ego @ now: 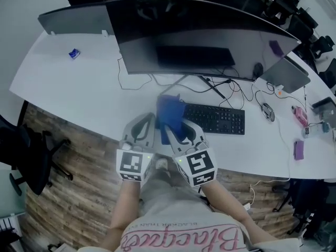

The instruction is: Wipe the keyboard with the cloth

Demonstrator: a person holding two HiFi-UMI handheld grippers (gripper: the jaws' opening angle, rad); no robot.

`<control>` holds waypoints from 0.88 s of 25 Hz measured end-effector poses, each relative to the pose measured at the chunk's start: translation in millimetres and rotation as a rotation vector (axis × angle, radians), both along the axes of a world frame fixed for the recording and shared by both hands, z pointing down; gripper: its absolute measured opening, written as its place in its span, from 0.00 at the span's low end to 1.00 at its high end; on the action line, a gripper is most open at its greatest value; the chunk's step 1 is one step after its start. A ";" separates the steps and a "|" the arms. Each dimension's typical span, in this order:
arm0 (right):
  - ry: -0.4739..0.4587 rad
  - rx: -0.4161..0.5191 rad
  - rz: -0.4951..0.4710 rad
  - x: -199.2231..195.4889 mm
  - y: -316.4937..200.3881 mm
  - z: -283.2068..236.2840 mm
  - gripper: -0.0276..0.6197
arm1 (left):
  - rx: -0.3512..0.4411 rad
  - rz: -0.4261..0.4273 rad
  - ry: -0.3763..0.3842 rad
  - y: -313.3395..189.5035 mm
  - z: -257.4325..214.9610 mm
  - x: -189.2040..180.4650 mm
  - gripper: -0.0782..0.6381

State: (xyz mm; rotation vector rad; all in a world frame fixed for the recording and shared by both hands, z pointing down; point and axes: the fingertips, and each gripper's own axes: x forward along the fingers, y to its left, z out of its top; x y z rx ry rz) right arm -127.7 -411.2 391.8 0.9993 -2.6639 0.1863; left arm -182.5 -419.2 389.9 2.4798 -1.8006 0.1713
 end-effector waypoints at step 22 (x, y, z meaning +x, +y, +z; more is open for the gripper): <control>0.028 -0.328 -0.179 -103.4 -38.2 111.4 0.19 | -0.211 -0.130 0.009 -33.8 92.3 -90.3 0.12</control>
